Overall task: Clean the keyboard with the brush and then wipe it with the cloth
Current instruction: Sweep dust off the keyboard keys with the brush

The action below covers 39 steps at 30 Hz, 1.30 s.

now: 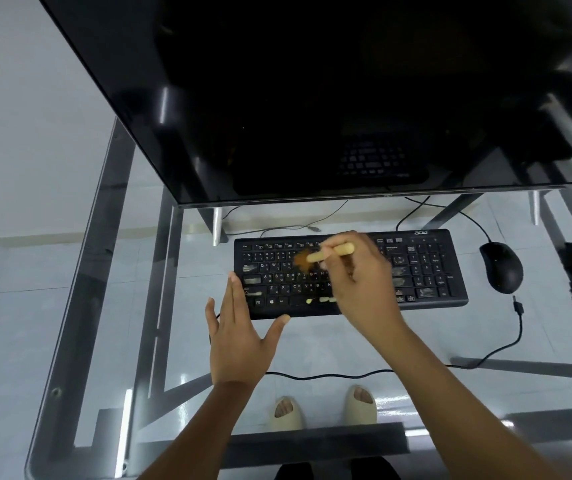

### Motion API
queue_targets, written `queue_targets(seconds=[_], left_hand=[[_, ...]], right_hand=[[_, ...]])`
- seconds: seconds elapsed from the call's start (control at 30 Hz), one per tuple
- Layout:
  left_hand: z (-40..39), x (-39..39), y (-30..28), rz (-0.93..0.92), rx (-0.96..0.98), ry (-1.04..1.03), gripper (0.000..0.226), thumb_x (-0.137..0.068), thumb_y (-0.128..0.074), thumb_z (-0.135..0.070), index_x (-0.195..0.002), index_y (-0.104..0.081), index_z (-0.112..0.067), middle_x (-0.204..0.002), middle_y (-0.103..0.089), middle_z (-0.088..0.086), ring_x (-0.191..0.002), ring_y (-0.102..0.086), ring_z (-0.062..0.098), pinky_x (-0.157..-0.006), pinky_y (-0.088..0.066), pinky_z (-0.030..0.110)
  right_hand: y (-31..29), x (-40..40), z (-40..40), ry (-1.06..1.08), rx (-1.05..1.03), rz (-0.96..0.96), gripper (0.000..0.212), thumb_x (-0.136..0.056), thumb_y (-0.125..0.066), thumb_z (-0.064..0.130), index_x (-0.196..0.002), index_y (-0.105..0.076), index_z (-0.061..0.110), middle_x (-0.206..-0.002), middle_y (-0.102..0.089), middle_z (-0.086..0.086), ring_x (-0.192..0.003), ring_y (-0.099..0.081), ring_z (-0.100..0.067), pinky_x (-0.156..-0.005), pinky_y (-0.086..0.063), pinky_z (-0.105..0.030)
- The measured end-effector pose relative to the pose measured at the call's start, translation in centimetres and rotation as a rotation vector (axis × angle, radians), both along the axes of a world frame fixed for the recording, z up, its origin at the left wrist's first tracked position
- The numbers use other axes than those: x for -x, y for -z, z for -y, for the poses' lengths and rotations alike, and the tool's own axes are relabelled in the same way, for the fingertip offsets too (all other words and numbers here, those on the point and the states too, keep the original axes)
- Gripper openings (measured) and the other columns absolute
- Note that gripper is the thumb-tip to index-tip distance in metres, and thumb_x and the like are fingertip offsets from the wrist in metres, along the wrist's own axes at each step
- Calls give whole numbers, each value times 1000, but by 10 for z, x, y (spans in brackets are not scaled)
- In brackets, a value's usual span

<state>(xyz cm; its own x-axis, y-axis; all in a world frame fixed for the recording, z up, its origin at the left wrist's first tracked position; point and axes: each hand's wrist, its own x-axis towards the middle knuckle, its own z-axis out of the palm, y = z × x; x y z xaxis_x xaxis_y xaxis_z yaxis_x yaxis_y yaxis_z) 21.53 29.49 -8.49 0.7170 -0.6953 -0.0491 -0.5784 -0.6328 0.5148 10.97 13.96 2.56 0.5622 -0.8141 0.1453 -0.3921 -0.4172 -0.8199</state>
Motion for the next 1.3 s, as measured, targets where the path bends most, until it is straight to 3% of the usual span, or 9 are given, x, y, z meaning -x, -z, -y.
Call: queue_targets(seconds=[0.1, 0.2, 0.33, 0.47, 0.63, 0.77, 0.93, 1.07, 1.3], left_hand=[[-1, 2, 2, 6, -3, 11, 100, -82, -40, -77, -153, 4, -21, -160, -21, 1, -148, -15, 21, -121, 2, 40], [-2, 1, 2, -1, 3, 13, 100, -83, -40, -77, -152, 6, -23, -160, -20, 0, -148, -14, 20, -120, 7, 36], [-1, 2, 0, -15, -7, 22, 99, -83, -40, -77, -152, 4, -22, -160, -18, -2, -148, -15, 19, -119, 9, 34], [-4, 0, 0, -30, 15, -7, 101, -80, -38, -80, -153, 2, -23, -160, -19, -4, -149, -11, 20, -117, 9, 32], [-2, -3, -1, -30, 78, 7, 98, -82, -47, -72, -153, -3, -22, -157, -27, -2, -145, -21, 14, -121, 0, 40], [0, 0, -4, 24, 35, 32, 101, -81, -36, -78, -153, -3, -16, -161, -15, 4, -148, 0, 11, -120, 1, 45], [29, 13, -22, 118, 5, 202, 97, -85, -36, -73, -153, -8, -9, -162, -9, 4, -149, 5, 15, -120, 1, 45], [56, 21, -25, 45, 22, 351, 96, -87, -35, -72, -153, -7, -11, -162, -3, 1, -148, 8, 12, -121, -3, 44], [74, 33, -21, 68, -43, 399, 97, -86, -32, -74, -153, -4, -10, -162, -3, 2, -149, 7, 14, -120, 5, 39]], right_hand=[[-1, -5, -26, -254, -306, -53, 8, -94, -57, 10, -94, -64, 16, -77, -68, 8, -69, -66, -1, -62, -50, -16], [9, -1, -6, -166, -160, -125, 9, -94, -56, 15, -91, -63, 19, -82, -69, 5, -74, -68, -9, -65, -54, -26], [4, 8, 36, 103, 83, -54, 9, -93, -56, 12, -96, -63, 17, -96, -62, -2, -70, -59, -5, -63, -44, -10], [1, 0, 28, -151, -377, -119, 8, -95, -56, 14, -93, -62, 17, -82, -71, -2, -75, -70, -13, -76, -59, -32], [-5, 13, 50, 78, 76, -87, 12, -93, -60, 11, -92, -68, 19, -86, -63, 11, -73, -64, -11, -66, -52, -20], [-5, 26, 42, -80, -403, -49, 12, -95, -56, 11, -96, -66, 18, -83, -72, -4, -75, -70, -11, -71, -56, -21], [2, 45, 59, 132, 39, -89, 11, -92, -59, 12, -95, -66, 20, -91, -68, 2, -75, -66, -10, -67, -50, -14], [-3, 44, 54, 11, -387, 45, 9, -96, -55, 12, -95, -64, 12, -85, -71, -8, -77, -70, -15, -73, -57, -24], [2, 63, 72, 195, -43, 23, 11, -94, -58, 14, -91, -62, 24, -89, -68, 3, -79, -65, -12, -70, -50, -21]])
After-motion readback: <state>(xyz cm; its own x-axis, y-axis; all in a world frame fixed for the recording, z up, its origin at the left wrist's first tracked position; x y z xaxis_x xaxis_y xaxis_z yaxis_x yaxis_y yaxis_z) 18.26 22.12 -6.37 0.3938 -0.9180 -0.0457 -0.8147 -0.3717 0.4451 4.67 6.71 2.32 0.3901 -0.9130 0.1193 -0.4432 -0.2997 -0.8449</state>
